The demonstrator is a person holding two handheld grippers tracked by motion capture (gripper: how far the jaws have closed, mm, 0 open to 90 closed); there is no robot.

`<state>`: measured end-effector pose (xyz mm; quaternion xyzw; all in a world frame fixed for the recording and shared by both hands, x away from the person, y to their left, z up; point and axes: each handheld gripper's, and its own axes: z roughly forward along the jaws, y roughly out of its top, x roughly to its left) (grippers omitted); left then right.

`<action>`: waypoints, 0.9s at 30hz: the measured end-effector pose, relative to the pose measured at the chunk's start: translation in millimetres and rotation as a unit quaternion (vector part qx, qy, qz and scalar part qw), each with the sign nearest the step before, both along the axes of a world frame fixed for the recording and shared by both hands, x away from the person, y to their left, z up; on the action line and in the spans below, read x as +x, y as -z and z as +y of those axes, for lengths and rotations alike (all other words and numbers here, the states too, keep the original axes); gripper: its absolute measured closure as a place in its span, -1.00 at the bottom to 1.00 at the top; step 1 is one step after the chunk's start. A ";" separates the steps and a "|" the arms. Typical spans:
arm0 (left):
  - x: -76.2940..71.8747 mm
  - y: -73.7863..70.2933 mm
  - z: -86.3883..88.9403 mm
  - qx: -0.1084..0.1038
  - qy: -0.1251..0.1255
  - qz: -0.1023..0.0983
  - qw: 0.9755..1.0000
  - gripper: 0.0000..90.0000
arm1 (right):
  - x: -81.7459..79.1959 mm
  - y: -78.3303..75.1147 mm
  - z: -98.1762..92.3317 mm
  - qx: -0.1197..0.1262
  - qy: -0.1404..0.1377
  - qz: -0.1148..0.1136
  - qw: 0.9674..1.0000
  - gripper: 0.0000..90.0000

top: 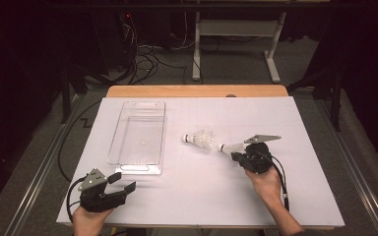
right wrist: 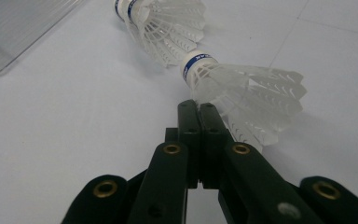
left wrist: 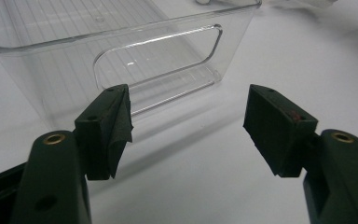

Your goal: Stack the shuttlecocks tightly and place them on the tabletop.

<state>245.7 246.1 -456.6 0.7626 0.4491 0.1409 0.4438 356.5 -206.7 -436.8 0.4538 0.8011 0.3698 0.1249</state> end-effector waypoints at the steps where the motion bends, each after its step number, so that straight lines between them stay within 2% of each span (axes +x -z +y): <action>1: 0.0 0.0 0.0 0.000 0.000 0.000 1.000 -0.27 | 0.3 -1.0 0.1 0.000 -0.002 -0.002 1.000 1.00; 14: 0.3 0.1 0.1 0.001 0.001 0.000 1.000 -0.27 | 7.6 -9.8 5.2 0.004 -0.014 -0.003 1.000 1.00; 27: 0.6 0.1 0.1 0.001 0.002 0.001 1.000 -0.27 | 19.7 -11.8 13.7 0.004 -0.028 0.000 1.000 1.00</action>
